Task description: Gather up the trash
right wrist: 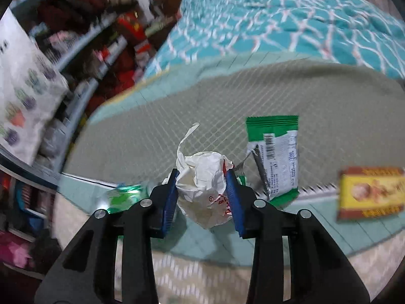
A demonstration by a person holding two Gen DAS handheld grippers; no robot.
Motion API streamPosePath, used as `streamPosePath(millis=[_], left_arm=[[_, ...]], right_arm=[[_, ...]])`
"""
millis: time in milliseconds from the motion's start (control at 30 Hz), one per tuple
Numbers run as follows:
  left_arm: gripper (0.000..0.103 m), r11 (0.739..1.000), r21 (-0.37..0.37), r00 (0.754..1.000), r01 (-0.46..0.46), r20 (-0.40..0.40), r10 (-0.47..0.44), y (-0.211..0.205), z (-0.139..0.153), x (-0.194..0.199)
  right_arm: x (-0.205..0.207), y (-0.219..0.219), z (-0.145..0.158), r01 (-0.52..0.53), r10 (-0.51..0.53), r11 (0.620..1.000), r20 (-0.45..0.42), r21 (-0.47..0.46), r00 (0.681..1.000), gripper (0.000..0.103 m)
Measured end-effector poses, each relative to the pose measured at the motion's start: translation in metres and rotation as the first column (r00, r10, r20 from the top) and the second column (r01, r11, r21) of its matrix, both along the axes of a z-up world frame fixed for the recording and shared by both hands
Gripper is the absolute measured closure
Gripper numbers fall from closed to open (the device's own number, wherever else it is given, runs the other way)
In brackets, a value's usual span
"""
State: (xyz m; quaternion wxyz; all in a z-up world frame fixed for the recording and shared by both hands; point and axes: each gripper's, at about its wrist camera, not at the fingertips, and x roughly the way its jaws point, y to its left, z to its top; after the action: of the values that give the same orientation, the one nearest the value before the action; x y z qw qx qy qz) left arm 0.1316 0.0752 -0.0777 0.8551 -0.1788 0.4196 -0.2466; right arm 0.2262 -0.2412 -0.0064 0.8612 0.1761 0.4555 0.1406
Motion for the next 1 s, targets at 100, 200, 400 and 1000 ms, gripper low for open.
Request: streamPosePath(millis=[100,200,400,1000], left_arm=[[0.029,1.0,-0.018,1.0,0.001,-0.007,-0.001,0.003,-0.001,0.001],[0.029,1.0,-0.008,1.0,0.004,-0.013,-0.004,0.002,-0.001,0.003],[0.028,0.999,0.022,0.999,0.03,0.018,-0.031,-0.005,0.006,-0.002],[0.025,0.875,0.135,0.873,0.464,0.096,-0.478,-0.177,0.067,-0.09]], right_arm=[[-0.043,-0.04,0.001,0.016,-0.018,0.994,0.017,0.112,1.0,0.063],[-0.093,-0.076,-0.009,0.087,-0.092,0.987,0.032,0.134,0.995,0.063],[-0.191,-0.093,-0.031,0.096,-0.096,0.995,0.08,0.002,0.992,0.026],[-0.169,-0.144,-0.049,0.247,-0.235,0.95,0.083,-0.189,0.968,0.012]])
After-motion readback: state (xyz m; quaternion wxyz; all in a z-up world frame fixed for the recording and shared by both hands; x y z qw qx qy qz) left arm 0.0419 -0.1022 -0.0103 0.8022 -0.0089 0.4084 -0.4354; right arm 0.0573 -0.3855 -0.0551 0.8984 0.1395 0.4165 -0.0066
